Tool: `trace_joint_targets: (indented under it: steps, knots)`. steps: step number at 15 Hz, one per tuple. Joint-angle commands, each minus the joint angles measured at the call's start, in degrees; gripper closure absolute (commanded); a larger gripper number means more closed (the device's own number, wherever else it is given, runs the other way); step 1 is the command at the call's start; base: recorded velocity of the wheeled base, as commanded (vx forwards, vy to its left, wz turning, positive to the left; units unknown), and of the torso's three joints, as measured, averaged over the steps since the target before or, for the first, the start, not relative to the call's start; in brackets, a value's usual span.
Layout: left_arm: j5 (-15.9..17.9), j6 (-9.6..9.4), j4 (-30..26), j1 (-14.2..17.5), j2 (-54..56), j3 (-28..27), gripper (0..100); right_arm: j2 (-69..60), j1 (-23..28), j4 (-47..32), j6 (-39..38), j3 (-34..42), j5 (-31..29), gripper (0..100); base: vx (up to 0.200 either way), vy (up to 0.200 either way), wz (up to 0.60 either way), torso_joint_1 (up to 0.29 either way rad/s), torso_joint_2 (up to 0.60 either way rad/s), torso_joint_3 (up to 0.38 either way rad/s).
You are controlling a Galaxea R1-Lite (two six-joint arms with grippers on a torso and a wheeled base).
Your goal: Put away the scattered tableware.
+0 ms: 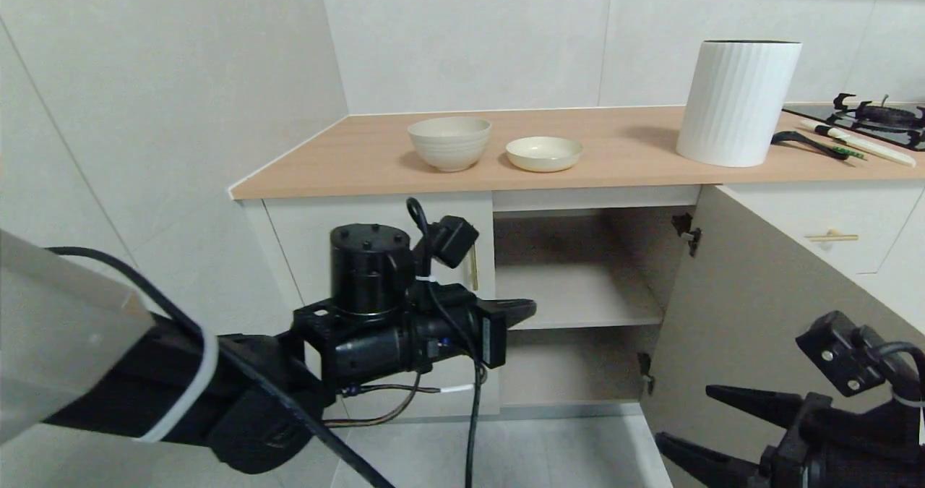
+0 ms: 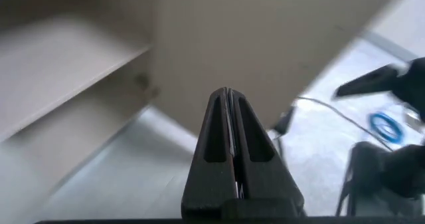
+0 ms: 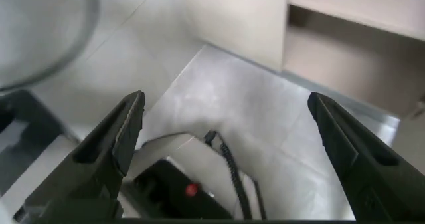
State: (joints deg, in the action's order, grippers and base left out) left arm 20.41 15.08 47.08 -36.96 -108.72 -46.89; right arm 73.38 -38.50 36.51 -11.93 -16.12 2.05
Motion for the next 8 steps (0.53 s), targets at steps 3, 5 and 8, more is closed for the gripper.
trace_joint_targets:
  steps: [3,5,8]
  knots:
    - [-1.7,-0.49,-21.9,11.6,24.7,5.7,100,1.9,3.7,-15.7,0.0,-14.6,-0.6,0,0.000,0.000,0.00,0.000,0.00,0.000]
    - [-1.8,-0.31,-30.4,14.4,34.2,7.6,100,4.8,6.4,-27.5,0.0,-26.4,-2.0,0,0.000,0.000,0.00,0.000,0.00,0.000]
    - [-1.7,-0.31,-34.8,18.3,41.2,7.7,100,6.5,7.6,-34.5,0.1,-35.9,-1.9,0,0.000,0.000,0.00,0.000,0.00,0.000]
